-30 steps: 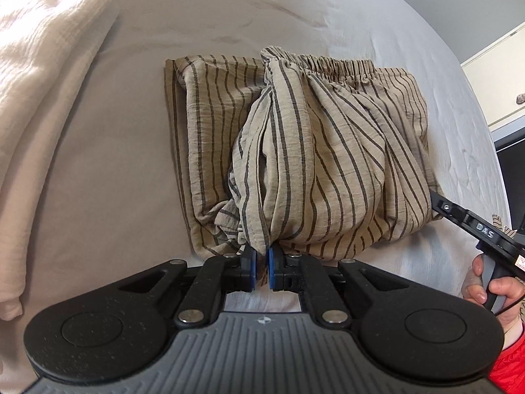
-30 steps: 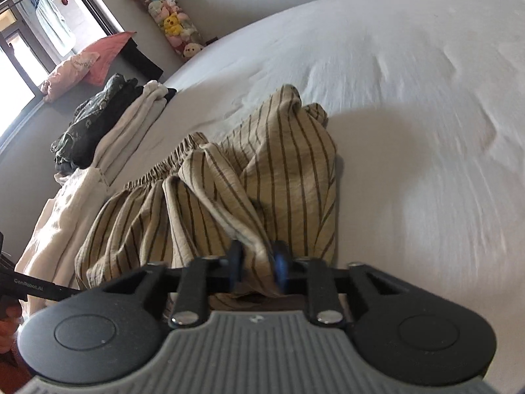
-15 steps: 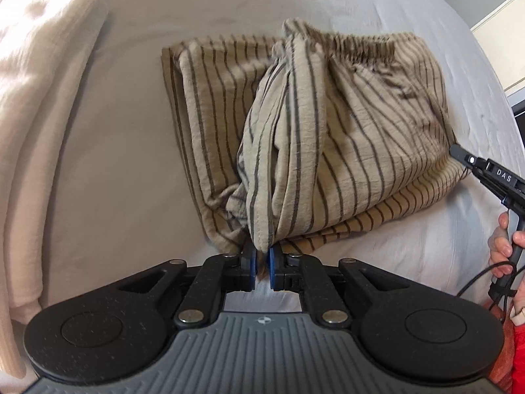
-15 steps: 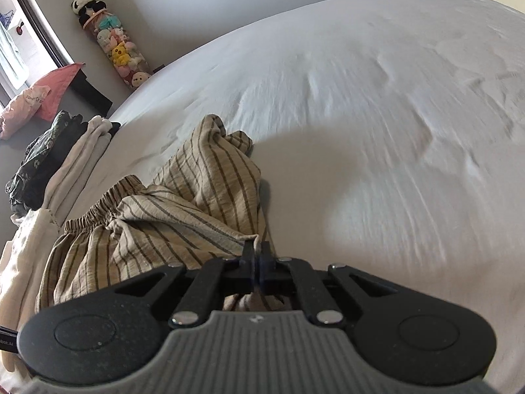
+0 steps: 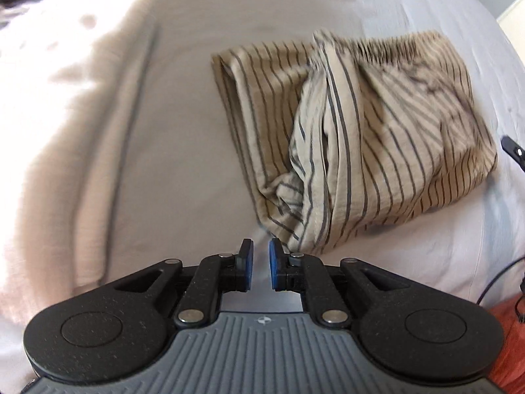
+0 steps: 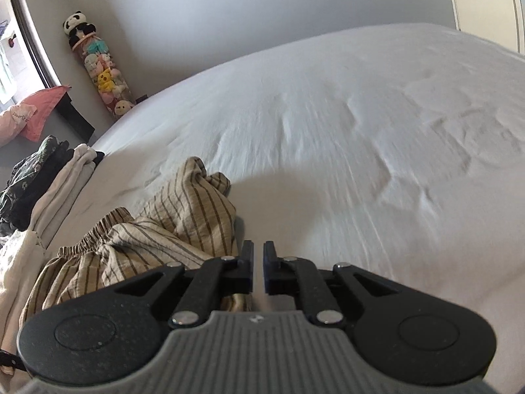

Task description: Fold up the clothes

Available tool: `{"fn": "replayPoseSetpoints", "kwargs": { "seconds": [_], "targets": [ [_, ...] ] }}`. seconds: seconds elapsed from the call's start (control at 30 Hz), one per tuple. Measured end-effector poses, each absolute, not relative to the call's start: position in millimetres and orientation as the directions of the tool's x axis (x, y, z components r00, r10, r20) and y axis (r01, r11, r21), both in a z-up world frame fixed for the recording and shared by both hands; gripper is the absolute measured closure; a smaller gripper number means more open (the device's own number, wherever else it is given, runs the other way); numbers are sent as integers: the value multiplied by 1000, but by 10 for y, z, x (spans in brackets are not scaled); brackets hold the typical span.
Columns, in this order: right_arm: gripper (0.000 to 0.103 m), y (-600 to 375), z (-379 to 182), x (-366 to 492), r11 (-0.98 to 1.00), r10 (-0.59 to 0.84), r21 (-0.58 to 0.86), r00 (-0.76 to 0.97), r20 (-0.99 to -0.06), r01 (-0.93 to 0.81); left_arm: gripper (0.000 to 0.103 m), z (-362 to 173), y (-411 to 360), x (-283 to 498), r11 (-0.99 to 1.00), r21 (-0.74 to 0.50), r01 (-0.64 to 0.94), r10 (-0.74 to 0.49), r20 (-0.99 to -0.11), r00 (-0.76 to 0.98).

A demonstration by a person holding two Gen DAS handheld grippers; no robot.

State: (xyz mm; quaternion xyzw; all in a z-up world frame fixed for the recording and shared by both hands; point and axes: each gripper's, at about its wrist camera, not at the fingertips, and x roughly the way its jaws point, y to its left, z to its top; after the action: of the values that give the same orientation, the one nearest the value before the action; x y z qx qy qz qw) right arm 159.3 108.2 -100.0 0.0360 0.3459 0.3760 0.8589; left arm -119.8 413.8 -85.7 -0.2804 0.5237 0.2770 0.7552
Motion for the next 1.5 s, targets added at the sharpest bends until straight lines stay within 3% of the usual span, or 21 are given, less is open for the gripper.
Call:
{"fn": "replayPoseSetpoints", "kwargs": {
  "seconds": [0.07,0.17,0.23,0.3,0.43,0.6,0.73,1.07,1.17,1.33,1.4,1.47,1.5],
  "targets": [
    [94,1123,-952,1518,687,695,306,475,-539,-659,92,-687,4120,-1273,659,-140,-739,210,-909,359],
    [92,1213,-901,1407,638,735,285,456,-503,-715,90,-522,4082,-1284,643,-245,-726,251,-828,502],
    [85,1339,-892,1316,597,762,268,429,-486,-756,89,-492,4028,-1160,647,-316,-693,250,-771,585],
    [73,1483,-884,1206,550,786,237,401,-470,-801,86,-511,3950,-943,664,-335,-669,264,-732,628],
    [66,1791,-933,1006,460,820,155,352,-451,-874,86,-649,3724,-614,729,-258,-634,321,-690,649],
    [63,2128,-1124,833,375,824,23,321,-466,-927,86,-927,3564,-445,792,-99,-603,364,-715,596],
    [61,2299,-1334,815,353,794,-53,329,-511,-934,86,-1170,3616,-358,799,-48,-599,352,-771,530],
    [57,2488,-1579,883,350,750,-103,344,-565,-931,86,-1437,3560,-172,826,131,-548,425,-783,454],
    [57,2494,-1538,883,352,751,-104,347,-562,-930,86,-1378,3549,-186,826,130,-548,429,-777,462],
    [57,2416,-1333,827,364,774,-112,367,-516,-925,62,-1080,3490,-391,796,108,-596,496,-679,541],
    [54,2346,-1200,801,372,800,-98,372,-471,-923,39,-968,3453,-494,771,119,-626,549,-621,559],
    [40,2298,-1118,822,382,815,-69,371,-445,-921,35,-935,3499,-542,739,104,-666,574,-615,540],
    [27,2289,-1105,849,396,815,-56,379,-438,-917,35,-923,3529,-563,722,95,-686,583,-617,529]
  ]
}}
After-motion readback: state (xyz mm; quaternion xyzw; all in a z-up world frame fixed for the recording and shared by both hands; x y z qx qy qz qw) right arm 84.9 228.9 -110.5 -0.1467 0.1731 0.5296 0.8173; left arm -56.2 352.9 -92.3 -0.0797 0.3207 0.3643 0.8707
